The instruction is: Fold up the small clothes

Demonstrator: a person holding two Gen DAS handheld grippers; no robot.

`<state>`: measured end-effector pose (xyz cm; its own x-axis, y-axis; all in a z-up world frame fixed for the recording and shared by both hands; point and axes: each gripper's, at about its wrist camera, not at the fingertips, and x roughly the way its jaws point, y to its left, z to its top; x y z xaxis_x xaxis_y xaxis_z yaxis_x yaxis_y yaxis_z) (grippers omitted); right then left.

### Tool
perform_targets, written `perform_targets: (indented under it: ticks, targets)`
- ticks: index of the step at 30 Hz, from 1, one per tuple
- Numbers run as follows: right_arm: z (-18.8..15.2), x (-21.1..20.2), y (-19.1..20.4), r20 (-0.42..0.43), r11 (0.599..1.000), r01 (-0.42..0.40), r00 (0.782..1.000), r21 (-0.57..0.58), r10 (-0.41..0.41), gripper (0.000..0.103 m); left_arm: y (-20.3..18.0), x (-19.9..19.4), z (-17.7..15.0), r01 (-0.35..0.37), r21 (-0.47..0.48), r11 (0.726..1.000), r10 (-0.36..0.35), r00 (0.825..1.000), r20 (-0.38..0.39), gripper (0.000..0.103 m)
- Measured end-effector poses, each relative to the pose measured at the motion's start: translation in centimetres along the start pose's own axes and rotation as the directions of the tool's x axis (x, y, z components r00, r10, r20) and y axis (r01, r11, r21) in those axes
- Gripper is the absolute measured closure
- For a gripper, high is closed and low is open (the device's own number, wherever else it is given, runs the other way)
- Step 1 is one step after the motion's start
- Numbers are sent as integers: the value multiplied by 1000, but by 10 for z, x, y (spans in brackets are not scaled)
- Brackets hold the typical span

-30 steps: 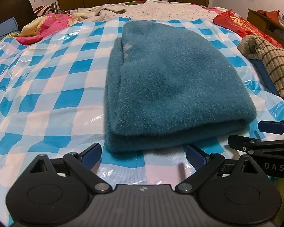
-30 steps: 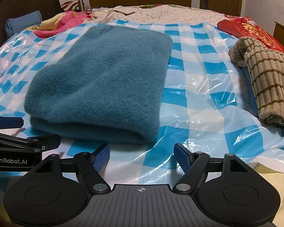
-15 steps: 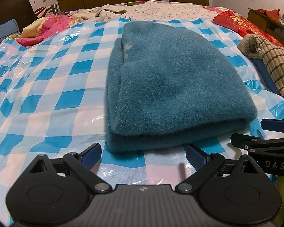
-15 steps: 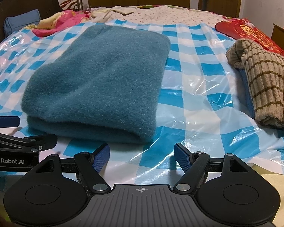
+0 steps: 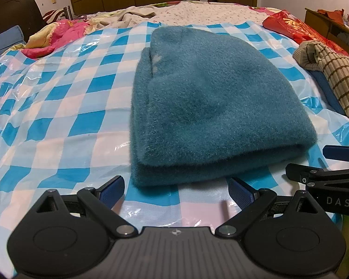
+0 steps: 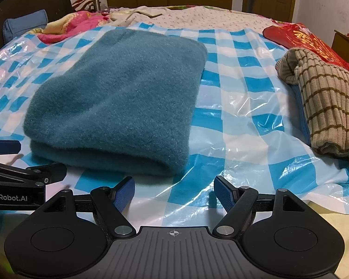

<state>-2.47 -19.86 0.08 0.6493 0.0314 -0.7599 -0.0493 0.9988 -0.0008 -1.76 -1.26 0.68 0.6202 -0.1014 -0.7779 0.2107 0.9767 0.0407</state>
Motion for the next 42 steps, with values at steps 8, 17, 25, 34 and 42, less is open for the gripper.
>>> perform_targets:
  ticks: [8, 17, 25, 34, 42]
  targets:
    - [0, 0, 0, 0, 1000, 1, 1000, -1, -1, 27, 0, 0, 0, -3, 1, 1000, 3, 1000, -1, 0]
    - [-1, 0, -1, 0, 1000, 4, 1000, -1, -4, 27, -1, 0, 1, -16, 9, 1000, 16, 1000, -2, 0]
    - [-2, 0, -2, -4, 1000, 2, 1000, -2, -2, 27, 1, 0, 1, -16, -5, 1000, 16, 1000, 0, 0]
    - [-2, -1, -1, -6, 999, -29, 1000, 19, 29, 27, 1, 0, 1, -19, -2, 1000, 19, 1000, -1, 0]
    - [-2, -3, 0, -3, 999, -39, 999, 21, 39, 27, -1, 1, 1, -45, 0, 999, 45, 999, -4, 0]
